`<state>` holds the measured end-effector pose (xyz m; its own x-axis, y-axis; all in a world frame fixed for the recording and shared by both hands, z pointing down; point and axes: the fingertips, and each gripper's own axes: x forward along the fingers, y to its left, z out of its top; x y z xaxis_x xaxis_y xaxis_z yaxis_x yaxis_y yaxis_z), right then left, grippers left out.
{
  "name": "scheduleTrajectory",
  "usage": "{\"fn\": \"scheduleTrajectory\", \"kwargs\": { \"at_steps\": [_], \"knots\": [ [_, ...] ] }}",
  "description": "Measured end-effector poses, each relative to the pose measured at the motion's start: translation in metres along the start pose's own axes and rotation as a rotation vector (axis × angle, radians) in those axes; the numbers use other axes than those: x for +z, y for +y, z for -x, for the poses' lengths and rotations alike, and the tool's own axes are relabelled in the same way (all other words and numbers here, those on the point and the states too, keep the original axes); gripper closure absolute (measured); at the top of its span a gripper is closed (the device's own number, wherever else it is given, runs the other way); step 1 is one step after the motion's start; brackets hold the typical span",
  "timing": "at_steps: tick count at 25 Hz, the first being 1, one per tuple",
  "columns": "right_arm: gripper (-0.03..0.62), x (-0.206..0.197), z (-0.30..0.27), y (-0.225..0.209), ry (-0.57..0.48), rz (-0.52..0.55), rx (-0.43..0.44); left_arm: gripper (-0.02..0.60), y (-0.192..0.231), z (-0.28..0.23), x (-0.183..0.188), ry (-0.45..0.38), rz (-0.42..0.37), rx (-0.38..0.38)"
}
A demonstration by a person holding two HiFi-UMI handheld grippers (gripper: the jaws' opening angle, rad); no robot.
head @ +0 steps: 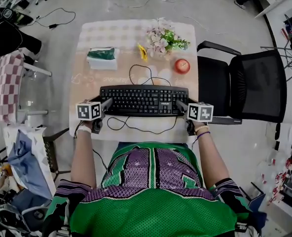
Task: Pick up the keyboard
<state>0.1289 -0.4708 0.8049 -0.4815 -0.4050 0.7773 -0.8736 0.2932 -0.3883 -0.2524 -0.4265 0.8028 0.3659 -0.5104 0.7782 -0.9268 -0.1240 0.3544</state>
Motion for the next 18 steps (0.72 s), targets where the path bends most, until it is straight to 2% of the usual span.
{"fn": "scheduleTrajectory", "kwargs": {
  "at_steps": [10,18],
  "knots": [
    [0.324,-0.001,0.012,0.010,-0.018,0.062,-0.058,0.291,0.000,0.006,-0.002,-0.023,0.020,-0.004],
    [0.324,0.013,0.033,0.028,-0.092,0.092,-0.059,0.291,-0.008,0.035,0.021,-0.104,-0.025,0.010]
  ]
}}
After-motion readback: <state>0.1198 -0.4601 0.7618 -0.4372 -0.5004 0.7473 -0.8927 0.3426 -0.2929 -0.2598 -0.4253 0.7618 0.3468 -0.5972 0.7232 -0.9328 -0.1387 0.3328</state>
